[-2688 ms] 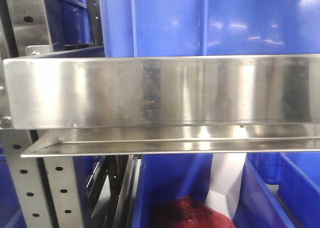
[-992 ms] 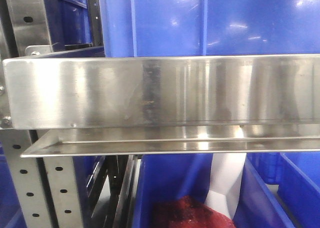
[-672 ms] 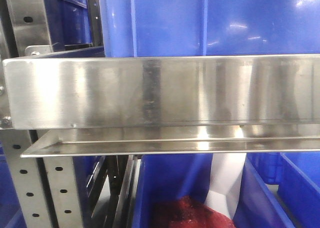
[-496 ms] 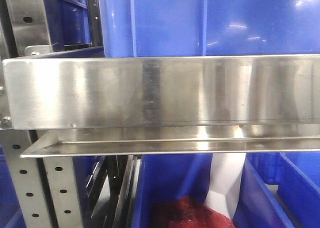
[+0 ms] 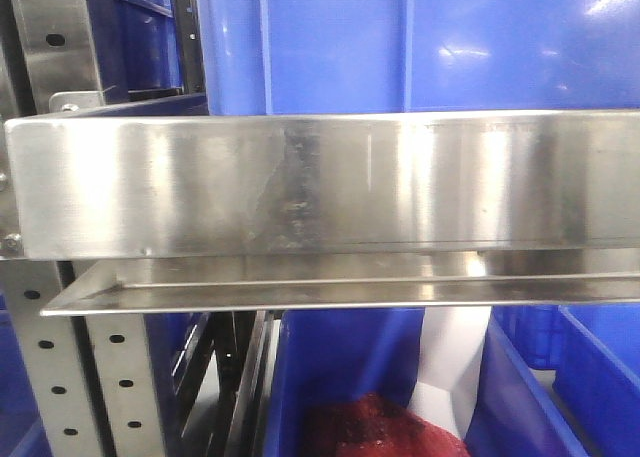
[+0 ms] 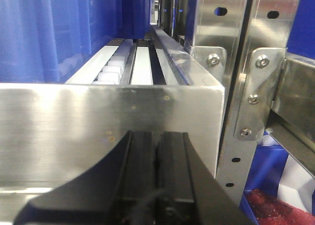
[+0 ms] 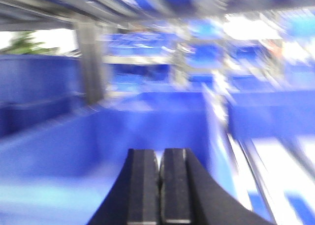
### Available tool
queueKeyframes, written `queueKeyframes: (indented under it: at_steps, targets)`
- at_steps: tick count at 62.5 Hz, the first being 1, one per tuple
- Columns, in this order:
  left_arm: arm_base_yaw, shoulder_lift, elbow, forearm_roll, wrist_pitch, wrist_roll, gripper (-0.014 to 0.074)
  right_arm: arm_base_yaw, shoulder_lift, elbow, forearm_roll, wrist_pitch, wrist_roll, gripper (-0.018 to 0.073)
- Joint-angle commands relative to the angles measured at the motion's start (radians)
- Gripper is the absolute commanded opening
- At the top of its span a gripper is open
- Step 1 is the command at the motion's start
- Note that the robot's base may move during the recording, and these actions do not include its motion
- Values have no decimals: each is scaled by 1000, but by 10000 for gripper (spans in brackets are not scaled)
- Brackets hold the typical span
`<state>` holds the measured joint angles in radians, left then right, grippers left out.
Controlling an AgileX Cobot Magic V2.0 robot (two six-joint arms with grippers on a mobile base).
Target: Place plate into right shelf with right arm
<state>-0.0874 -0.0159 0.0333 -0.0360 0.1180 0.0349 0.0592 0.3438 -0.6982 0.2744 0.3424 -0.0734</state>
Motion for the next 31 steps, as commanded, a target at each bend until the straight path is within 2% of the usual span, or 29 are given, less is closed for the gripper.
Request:
queueKeyframes:
  at_steps: [1,7,11,31]
  targets:
    - [-7,-7,8,-6,-87,-3,-47,-17,-46,62,-95,-85,130,55]
    - [-7,-7,8,-6,-87,-3,-47,-17,-101,148,-198,-87,222,55]
    - [-7,-7,8,-6,-87,-3,-47,-17,-135,194,-237,-104,247,55]
    - [-7,-7,8,-6,-87,-3,-47,-18,-242,483,-250,-342,250,55]
